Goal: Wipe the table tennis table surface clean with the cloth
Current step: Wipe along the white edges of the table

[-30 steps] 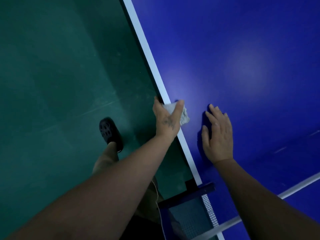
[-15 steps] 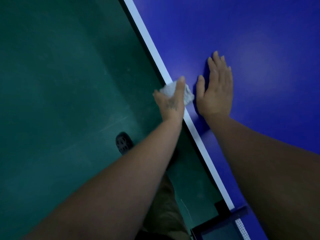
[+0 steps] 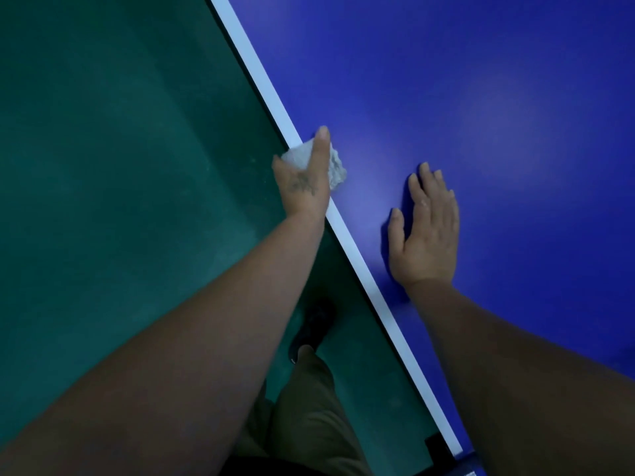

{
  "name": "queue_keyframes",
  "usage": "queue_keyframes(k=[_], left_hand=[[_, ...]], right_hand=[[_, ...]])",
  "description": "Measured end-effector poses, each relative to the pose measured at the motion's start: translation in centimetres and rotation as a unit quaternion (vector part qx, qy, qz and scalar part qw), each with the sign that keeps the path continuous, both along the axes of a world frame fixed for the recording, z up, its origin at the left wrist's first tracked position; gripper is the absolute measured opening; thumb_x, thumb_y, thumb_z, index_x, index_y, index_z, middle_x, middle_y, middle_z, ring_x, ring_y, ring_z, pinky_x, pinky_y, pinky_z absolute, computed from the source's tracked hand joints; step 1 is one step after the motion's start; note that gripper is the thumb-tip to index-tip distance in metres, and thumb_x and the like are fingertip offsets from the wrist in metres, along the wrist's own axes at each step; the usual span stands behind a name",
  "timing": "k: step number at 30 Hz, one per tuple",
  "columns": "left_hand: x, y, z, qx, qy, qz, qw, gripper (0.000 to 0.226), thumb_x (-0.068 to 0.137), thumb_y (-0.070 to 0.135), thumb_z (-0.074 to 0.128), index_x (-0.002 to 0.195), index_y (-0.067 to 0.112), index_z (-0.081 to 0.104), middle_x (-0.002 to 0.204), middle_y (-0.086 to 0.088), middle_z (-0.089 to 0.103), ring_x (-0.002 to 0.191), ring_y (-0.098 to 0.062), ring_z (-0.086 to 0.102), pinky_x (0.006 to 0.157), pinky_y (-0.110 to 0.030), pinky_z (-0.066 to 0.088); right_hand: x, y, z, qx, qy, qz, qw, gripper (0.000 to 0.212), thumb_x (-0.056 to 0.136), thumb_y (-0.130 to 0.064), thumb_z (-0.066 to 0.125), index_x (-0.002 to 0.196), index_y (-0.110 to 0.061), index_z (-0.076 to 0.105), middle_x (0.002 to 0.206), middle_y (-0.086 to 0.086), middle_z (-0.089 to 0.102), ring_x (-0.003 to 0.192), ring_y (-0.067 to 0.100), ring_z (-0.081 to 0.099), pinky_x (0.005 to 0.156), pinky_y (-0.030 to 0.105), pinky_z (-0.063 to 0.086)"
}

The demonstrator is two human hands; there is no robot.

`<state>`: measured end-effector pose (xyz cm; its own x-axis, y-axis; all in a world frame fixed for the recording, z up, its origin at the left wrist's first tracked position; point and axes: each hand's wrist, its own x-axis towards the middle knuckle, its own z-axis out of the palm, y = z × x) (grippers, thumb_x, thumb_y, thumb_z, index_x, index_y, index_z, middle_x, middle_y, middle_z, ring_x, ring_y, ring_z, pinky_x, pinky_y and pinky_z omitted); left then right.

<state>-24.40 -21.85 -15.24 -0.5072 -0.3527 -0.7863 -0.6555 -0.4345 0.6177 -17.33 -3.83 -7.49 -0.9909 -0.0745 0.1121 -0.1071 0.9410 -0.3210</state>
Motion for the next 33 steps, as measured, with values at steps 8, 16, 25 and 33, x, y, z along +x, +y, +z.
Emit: queue_keyframes(k=[8, 16, 25, 33], left_hand=[[6.9, 4.8, 6.6, 0.024, -0.067, 0.022, 0.997, 0.116, 0.083, 0.072, 0.076, 0.167, 0.012, 0.023, 0.16, -0.011, 0.049, 0.141, -0.029, 0.055, 0.12, -0.047, 0.044], [-6.1, -4.2, 3.9, -0.077, 0.008, 0.044, 0.996, 0.132, 0.059, 0.091, 0.078, 0.124, -0.019, 0.044, 0.091, -0.028, 0.067, 0.075, -0.037, 0.072, 0.074, -0.059, 0.064], [5.6, 4.0, 8.7, -0.103, -0.032, -0.028, 0.994, 0.097, 0.086, 0.082, 0.055, 0.153, 0.015, 0.036, 0.139, -0.008, 0.062, 0.122, -0.024, 0.066, 0.11, -0.048, 0.052], [-8.5, -6.3, 6.8, -0.164, 0.098, -0.007, 0.982, 0.051, 0.104, 0.047, 0.063, 0.093, -0.002, 0.054, 0.078, -0.009, 0.053, 0.057, -0.008, 0.055, 0.059, -0.026, 0.051]], right_hand=[[-0.2, 0.0, 0.2, 0.003, -0.015, -0.003, 1.0, 0.052, 0.109, -0.022, 0.052, 0.158, -0.005, 0.045, 0.172, 0.008, 0.033, 0.162, 0.027, 0.025, 0.131, 0.053, 0.021], [-0.1, -0.1, 0.1, 0.001, -0.013, -0.004, 1.0, 0.052, 0.109, -0.022, 0.051, 0.157, -0.004, 0.046, 0.171, 0.009, 0.035, 0.162, 0.028, 0.026, 0.131, 0.054, 0.021], [-0.4, -0.1, 0.5, 0.007, -0.036, -0.005, 0.999, 0.054, 0.107, -0.023, 0.052, 0.157, -0.003, 0.046, 0.172, 0.01, 0.033, 0.162, 0.028, 0.025, 0.131, 0.054, 0.021], [-0.5, -0.1, 0.5, 0.018, -0.05, -0.005, 0.999, 0.056, 0.106, -0.023, 0.053, 0.157, -0.001, 0.046, 0.172, 0.01, 0.033, 0.163, 0.028, 0.024, 0.132, 0.054, 0.02]])
